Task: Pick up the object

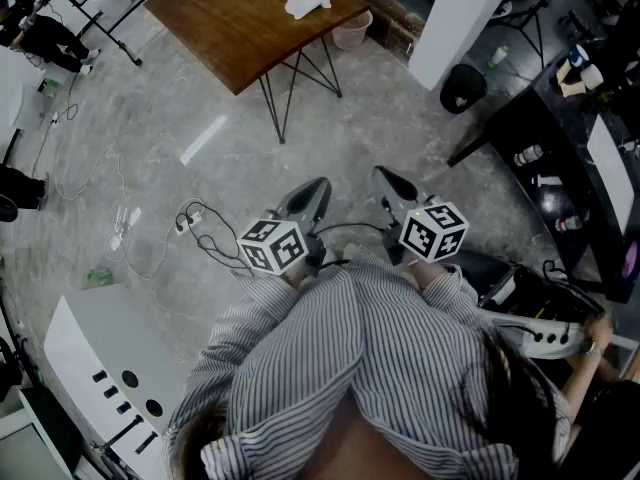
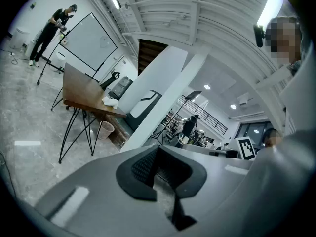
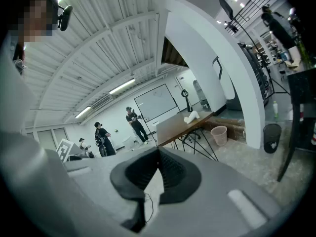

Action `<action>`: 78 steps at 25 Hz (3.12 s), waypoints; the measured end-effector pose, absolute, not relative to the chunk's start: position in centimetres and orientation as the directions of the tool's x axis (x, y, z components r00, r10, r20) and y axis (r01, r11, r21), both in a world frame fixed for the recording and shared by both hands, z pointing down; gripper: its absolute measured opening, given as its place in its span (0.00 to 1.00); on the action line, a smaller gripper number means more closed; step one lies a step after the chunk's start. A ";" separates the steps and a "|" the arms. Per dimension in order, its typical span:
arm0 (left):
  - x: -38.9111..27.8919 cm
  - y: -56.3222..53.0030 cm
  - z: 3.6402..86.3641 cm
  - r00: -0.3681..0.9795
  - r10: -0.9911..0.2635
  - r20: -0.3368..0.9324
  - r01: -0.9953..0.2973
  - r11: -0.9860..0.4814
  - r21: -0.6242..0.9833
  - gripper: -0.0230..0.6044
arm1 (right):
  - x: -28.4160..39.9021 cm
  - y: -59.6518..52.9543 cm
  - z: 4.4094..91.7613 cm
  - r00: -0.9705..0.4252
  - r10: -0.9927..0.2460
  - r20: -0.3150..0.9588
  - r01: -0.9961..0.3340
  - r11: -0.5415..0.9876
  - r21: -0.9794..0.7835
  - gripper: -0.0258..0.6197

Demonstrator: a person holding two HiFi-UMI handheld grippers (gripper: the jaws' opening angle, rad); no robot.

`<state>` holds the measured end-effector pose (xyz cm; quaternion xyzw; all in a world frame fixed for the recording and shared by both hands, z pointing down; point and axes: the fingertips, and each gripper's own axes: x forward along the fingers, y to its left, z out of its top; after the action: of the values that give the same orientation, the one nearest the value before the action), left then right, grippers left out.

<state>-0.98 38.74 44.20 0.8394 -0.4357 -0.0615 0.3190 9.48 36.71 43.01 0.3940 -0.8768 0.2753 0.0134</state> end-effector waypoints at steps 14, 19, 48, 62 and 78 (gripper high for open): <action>-1.4 37.7 43.5 0.571 -0.802 0.173 -0.727 -0.397 0.560 0.04 | 9.5 36.0 42.5 -0.696 -0.673 0.250 -0.703 0.569 -0.426 0.04; -2.5 37.2 43.8 0.494 -0.853 0.166 -0.762 -0.333 0.555 0.04 | 11.8 35.2 42.6 -0.676 -0.702 0.226 -0.710 0.538 -0.453 0.04; -10.8 -4.9 41.3 0.532 -0.839 0.112 -0.772 -0.427 0.472 0.13 | 5.5 -4.9 40.5 -0.626 -0.776 0.081 -0.678 0.489 -0.549 0.04; -11.1 -20.5 46.0 0.547 -0.772 0.324 -0.833 -0.461 0.306 0.40 | 3.4 -17.9 42.8 -0.659 -0.741 0.128 -0.648 0.474 -0.597 0.04; -7.4 -29.8 57.2 0.530 -0.409 0.743 -0.658 -0.751 0.056 0.69 | 3.9 -23.6 47.6 -0.747 -0.620 0.241 -0.609 0.491 -0.623 0.04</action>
<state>-7.42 -29.76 57.16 0.8586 -0.3106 0.3720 0.1674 3.91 -23.64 47.65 0.3558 -0.8635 0.3573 -0.0080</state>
